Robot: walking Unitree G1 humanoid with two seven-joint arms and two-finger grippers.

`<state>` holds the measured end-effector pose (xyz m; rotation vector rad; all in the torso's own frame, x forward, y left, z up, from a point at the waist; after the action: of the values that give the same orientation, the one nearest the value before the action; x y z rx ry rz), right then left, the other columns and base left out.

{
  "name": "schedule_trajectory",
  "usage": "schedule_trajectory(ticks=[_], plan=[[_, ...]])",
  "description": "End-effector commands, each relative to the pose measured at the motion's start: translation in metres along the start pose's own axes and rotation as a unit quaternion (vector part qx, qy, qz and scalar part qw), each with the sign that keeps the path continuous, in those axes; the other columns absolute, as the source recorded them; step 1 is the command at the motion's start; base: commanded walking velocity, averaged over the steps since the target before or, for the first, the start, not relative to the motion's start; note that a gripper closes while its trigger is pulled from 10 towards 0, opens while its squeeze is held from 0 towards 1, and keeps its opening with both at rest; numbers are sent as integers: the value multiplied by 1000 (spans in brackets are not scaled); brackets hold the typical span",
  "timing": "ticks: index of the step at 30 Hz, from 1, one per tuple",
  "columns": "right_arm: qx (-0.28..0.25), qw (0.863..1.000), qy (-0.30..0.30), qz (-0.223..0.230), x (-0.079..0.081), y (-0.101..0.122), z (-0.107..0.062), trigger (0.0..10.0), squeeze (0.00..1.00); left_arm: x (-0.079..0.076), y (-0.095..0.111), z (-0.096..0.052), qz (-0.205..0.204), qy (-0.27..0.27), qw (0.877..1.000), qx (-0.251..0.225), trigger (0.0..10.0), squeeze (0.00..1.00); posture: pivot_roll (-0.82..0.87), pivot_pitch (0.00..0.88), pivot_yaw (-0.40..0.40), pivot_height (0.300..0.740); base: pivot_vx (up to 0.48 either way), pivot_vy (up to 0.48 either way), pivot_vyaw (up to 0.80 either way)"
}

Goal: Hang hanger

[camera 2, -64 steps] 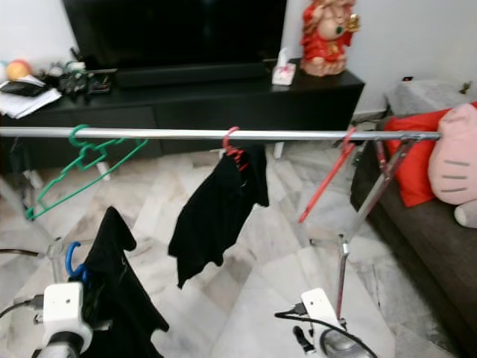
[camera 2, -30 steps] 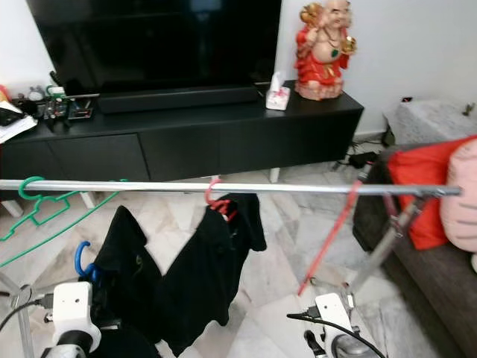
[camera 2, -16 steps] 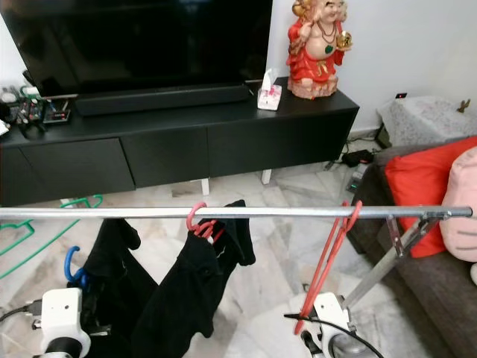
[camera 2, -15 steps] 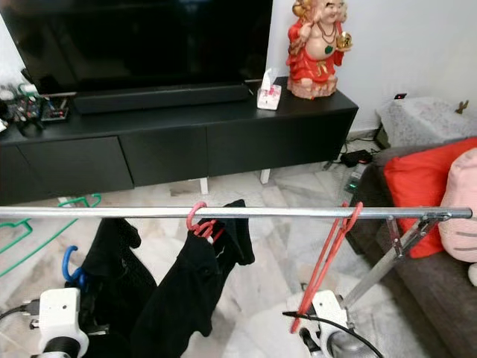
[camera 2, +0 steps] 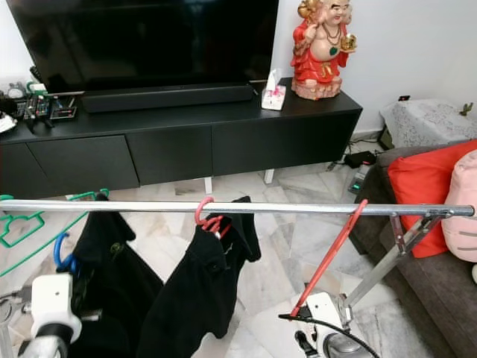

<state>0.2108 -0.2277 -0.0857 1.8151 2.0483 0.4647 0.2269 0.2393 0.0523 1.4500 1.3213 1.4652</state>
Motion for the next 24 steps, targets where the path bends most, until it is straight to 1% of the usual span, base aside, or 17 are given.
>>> schedule_trajectory(ticks=[1, 5, 6, 7, 8, 10, 13, 15, 16, 19, 21, 23, 24], plan=[[-2, 1000, -4, -1, -3, 2, -1, 10000, 0, 6, 10, 8, 11, 9, 1000, -25, 10000, 0, -41, 0, -59, 732, 0, 0, 0], [-2, 1000, -3, -1, -3, 2, -1, 10000, 0, 5, 19, 22, 14, 6, 999, -35, 10000, 0, -44, 0, -66, 732, 0, 0, 0], [-2, 1000, -3, -1, -3, 2, -1, 10000, 0, 5, 19, 22, 14, 6, 999, -35, 10000, 0, -44, 0, -66, 732, 0, 0, 0], [-2, 1000, -4, -2, -3, 3, -1, 10000, 0, 2, 21, 30, 27, -3, 999, -31, 10000, 0, -45, 0, -70, 732, 0, 0, 0], [-2, 1000, -6, -2, -3, 3, -1, 10000, 0, 0, 22, 34, 29, -4, 999, -31, 10000, 0, -45, 0, -70, 732, 0, 0, 0], [-3, 1000, -6, 0, -3, 3, 0, 10000, 0, -2, 25, 38, 23, -5, 999, -29, 10000, 0, -50, 0, -68, 732, 0, 0, 0], [-4, 1000, -6, 0, -3, 4, 0, 10000, 0, -12, 26, 47, 38, -16, 999, -18, 10000, 0, -53, 0, -69, 732, 0, 0, 0], [-4, 1000, -7, -2, -3, 4, 0, 10000, 0, -16, 30, 50, 37, -17, 999, -22, 10000, 0, -53, 0, -69, 732, 0, 0, 0], [-6, 1000, -7, 3, -3, 4, 0, 10000, 0, -19, 34, 52, 29, -15, 999, -26, 10000, 0, -53, 0, -69, 732, 0, 0, 0], [-6, 1000, -7, 2, -3, 4, 0, 10000, 0, -26, 39, 57, 30, -20, 999, -31, 10000, 0, -55, 0, -75, 732, 0, 0, 0], [-6, 1000, -6, 1, -3, 4, 0, 10000, 0, -31, 41, 61, 31, -22, 999, -29, 10000, 0, -55, 0, -75, 732, 0, 0, 0], [-5, 1000, -5, -5, -3, 5, -1, 10000, 0, -35, 41, 67, 41, -18, 999, -18, 10000, 0, -53, 0, -82, 732, 0, 0, 0], [-5, 1000, -5, -5, -3, 5, -1, 10000, 0, -35, 41, 67, 41, -18, 999, -18, 10000, 0, -53, 0, -82, 732, 0, 0, 0]])
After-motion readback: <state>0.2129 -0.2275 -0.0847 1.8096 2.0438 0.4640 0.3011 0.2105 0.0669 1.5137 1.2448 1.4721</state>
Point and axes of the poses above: a point about 5 cm out from each wrist's last joint towards the gripper, its own z axis pointing out of the wrist towards the gripper, its own y axis along the axis of the wrist's last joint, x = y × z, the point moved 2 cm from there along z, pointing out of the wrist towards the gripper, and after that the axes turned 6 degrees about z, right-handed, at the moved point
